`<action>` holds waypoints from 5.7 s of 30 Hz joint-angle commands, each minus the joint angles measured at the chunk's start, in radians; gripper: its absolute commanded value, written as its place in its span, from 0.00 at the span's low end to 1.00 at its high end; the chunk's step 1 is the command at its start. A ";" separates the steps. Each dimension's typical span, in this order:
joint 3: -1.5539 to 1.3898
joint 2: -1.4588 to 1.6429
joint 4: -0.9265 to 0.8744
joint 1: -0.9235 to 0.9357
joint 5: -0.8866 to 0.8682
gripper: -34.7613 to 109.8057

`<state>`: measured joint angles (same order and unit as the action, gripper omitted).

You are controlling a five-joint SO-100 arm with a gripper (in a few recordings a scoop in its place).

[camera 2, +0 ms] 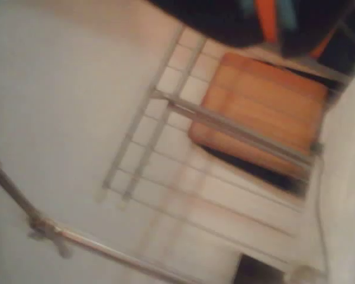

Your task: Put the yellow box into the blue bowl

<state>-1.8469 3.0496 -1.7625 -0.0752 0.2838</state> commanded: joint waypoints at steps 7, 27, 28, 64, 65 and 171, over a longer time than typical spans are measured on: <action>0.006 -0.537 0.005 0.002 0.005 0.24; 0.025 -1.039 0.075 0.002 0.008 0.24; 0.025 -1.048 0.084 0.002 0.008 0.24; 0.006 -1.135 0.221 -0.041 0.075 0.39; 0.009 -1.147 0.221 -0.043 0.075 0.39; -0.112 -1.376 0.541 0.021 0.147 0.24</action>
<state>-2.0141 1.6582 -1.2303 -0.0583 0.4280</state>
